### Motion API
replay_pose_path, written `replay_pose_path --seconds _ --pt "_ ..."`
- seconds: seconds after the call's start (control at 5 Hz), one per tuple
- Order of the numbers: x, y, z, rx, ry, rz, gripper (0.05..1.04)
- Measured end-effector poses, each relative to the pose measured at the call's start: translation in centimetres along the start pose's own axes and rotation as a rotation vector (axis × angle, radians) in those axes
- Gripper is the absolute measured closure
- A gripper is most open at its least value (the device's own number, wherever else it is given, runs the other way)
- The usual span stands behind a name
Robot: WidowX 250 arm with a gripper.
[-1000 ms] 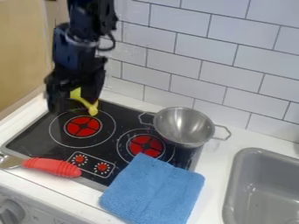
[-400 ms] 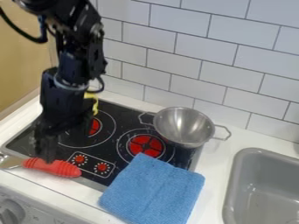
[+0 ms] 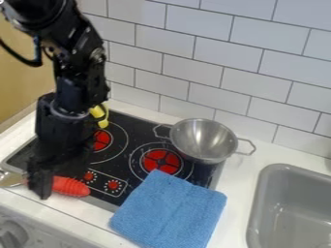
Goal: Move the red fork to the middle of the stove
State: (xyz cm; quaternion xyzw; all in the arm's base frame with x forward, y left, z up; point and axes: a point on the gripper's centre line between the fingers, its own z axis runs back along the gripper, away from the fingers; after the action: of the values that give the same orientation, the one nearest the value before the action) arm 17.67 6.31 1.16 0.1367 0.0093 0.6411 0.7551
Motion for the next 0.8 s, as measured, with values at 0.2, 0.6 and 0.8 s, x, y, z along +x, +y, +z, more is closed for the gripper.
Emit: replay_pose_path --seconds 0.2,0.6,0.8 --pt "0.2 -0.2 -0.5 -0.010 -0.009 -0.012 0.085" --pt "0.7 -1.5 -0.7 -0.075 -0.063 -0.066 0.085" --pt "0.6 -1.7 -0.8 -0.075 -0.064 -0.071 0.085"
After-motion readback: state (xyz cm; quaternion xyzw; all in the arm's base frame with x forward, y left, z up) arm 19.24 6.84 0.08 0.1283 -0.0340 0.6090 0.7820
